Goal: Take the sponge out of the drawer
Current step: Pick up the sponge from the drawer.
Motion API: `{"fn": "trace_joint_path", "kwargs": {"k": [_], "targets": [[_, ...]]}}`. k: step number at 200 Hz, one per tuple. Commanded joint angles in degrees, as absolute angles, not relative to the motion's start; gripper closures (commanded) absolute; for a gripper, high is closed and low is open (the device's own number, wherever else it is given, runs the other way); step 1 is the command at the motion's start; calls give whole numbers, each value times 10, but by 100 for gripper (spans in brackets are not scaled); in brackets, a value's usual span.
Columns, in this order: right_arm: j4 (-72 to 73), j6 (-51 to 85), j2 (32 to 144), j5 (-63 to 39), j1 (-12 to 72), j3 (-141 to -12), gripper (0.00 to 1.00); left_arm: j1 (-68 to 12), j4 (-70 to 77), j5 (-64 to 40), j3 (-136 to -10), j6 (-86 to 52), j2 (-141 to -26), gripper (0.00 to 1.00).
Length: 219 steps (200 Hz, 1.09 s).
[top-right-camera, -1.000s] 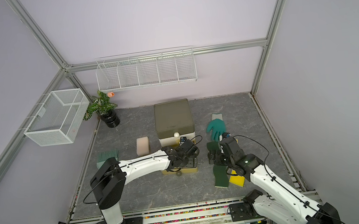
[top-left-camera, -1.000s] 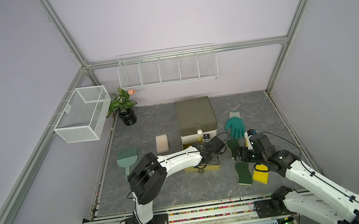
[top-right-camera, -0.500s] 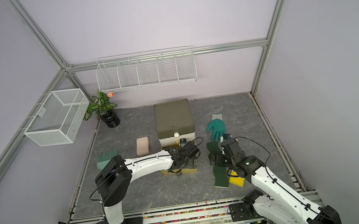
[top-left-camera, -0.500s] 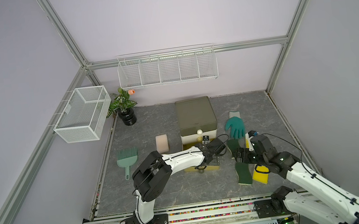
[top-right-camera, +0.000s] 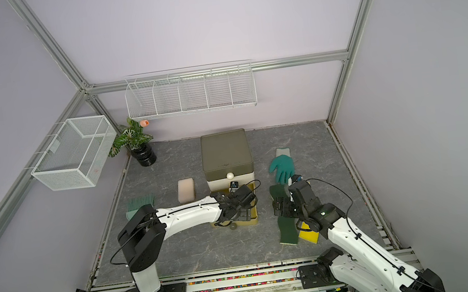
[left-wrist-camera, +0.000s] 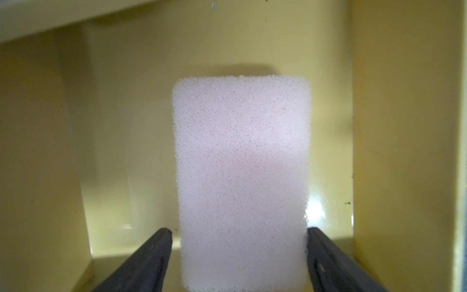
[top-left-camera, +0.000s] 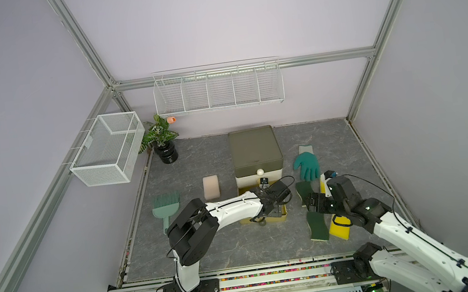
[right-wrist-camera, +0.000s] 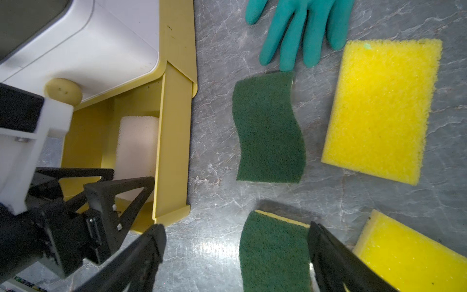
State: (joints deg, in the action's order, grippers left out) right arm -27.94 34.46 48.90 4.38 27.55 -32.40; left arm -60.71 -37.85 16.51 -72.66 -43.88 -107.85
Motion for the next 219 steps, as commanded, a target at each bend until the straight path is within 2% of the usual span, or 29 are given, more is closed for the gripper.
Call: {"fn": "trace_joint_path", "kwargs": {"k": [1,88,161,219], "targets": [[-272,340,481,37,273,-315,6,-599,-375,173,-747,-431,-1096,13],[-264,341,483,33,272,-309,6,-596,-359,170,-759,-427,-1121,14],[-261,342,482,31,271,-304,6,-591,-348,169,-749,-426,-1118,29],[-260,341,482,32,271,-304,7,-591,-370,173,-755,-410,-1079,34]]}}
